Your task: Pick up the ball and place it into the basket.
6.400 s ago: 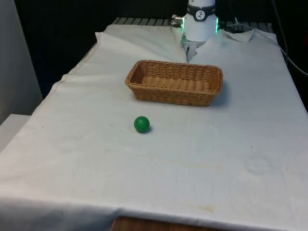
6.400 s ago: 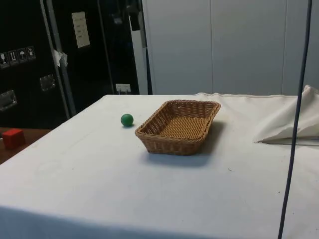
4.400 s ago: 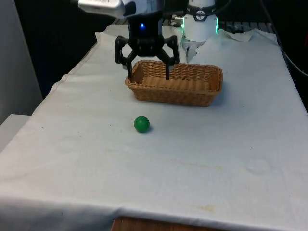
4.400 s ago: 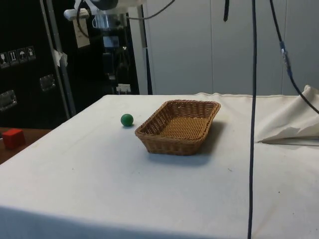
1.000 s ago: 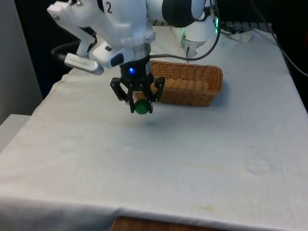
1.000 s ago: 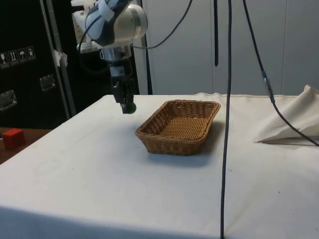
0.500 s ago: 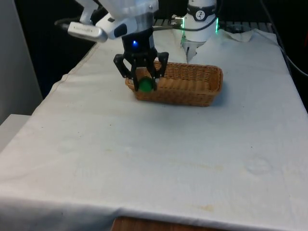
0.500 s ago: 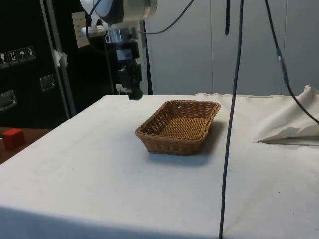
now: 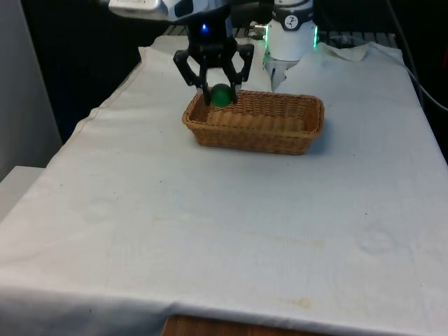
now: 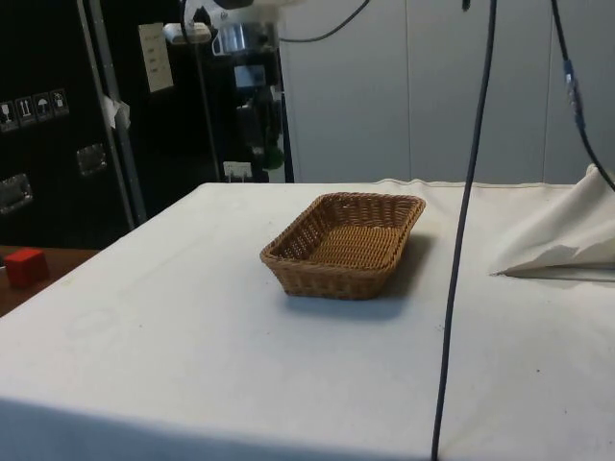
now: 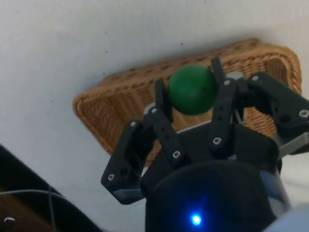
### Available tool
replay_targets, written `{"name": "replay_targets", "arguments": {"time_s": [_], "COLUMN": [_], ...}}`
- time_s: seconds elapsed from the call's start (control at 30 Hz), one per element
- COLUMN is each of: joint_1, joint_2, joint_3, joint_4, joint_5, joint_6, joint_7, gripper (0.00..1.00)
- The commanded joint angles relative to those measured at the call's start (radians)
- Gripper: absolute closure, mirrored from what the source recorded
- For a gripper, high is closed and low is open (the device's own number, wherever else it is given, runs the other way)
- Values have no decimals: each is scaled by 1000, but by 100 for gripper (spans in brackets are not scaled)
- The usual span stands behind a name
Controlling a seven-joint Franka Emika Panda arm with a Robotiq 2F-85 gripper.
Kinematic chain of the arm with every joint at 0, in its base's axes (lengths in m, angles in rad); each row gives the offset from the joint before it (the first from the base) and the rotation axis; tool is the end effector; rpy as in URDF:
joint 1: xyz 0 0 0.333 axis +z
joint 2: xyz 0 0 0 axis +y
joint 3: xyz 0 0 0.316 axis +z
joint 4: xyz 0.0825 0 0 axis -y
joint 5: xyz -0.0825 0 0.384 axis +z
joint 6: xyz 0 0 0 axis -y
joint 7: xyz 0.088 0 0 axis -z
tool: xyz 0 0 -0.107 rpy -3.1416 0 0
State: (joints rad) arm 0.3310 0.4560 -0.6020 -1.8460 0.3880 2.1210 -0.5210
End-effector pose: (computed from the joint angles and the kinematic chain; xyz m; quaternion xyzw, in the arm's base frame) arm 0.6140 -0.1269 0.3081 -0.9981 -0.0337 0.0242 0.0461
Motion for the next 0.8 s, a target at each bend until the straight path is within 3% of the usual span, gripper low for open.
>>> {"name": "replay_targets", "arguments": {"time_s": [0.0, 0.03, 0.2, 0.23, 0.27, 0.5, 0.53, 0.57, 0.77], "joint_1": [2, 14, 19, 9, 19, 22, 15, 23, 26], "joint_2": [-12, -41, -110, -99, -119, -168, -165, -182, -227], "joint_3": [0, -8, -5, 1, -5, -1, 4, 0, 1], "joint_4": [-8, -32, -85, -73, -94, -164, -161, -187, -262], "joint_5": [-4, -20, -54, -42, -56, -67, -58, -70, -81], "joint_6": [0, 13, 28, 9, 34, 89, 75, 106, 162], "joint_7": [1, 10, 20, 10, 19, 14, 7, 11, 6], "gripper": [99, 99, 99, 99, 99, 99, 99, 99, 99]}}
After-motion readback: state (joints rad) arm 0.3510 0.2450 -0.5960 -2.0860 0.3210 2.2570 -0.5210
